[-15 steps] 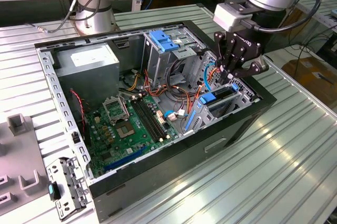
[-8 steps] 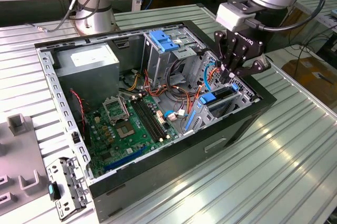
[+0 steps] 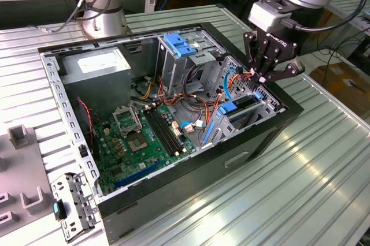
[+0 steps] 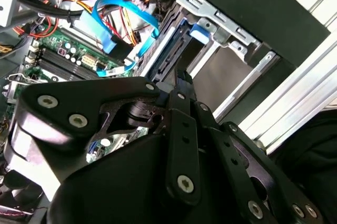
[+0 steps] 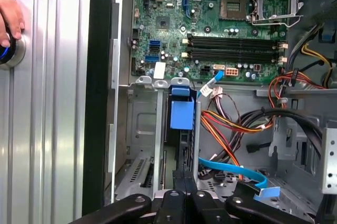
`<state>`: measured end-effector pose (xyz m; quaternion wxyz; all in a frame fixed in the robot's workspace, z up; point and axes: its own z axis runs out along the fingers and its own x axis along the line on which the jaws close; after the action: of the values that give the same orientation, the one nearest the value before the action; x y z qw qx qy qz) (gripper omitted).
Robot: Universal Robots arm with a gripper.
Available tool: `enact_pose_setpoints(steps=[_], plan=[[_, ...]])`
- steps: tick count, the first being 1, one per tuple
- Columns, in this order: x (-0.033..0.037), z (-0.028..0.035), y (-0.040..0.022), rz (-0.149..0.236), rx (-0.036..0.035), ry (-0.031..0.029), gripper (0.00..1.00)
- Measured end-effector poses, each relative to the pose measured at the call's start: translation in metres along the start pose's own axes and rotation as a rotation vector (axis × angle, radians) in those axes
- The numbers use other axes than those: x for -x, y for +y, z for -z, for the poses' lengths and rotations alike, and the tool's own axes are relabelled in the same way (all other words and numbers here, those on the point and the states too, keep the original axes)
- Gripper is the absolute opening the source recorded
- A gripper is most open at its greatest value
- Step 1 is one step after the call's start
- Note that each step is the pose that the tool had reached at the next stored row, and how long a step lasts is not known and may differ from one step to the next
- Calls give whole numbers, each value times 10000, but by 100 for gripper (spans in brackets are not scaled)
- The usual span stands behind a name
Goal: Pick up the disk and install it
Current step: 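Insert the first disk wire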
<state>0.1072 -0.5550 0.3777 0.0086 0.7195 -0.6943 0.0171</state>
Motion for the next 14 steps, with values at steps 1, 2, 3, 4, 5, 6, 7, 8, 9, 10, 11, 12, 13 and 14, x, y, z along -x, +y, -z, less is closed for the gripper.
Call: enact_pose_setpoints(steps=[1,2,3,4,5,6,7,8,9,10,11,12,13,14], plan=[[0,0,-14,0,3,1,11],[-1,0,-28,1,5,1,11],[-1,0,-38,1,7,1,11],[-2,0,-50,1,9,1,11],[-2,0,-63,2,11,1,11],[-3,0,-81,3,15,1,11],[-3,-1,-96,5,18,0,11],[-3,-1,-107,6,20,0,11],[-4,-1,-122,7,22,1,11],[-5,-1,-131,8,23,0,11],[-5,-2,-146,10,26,-1,11],[-5,-1,-156,11,27,0,11],[-6,-2,-172,12,29,-1,11],[-6,-2,-185,14,31,0,11]])
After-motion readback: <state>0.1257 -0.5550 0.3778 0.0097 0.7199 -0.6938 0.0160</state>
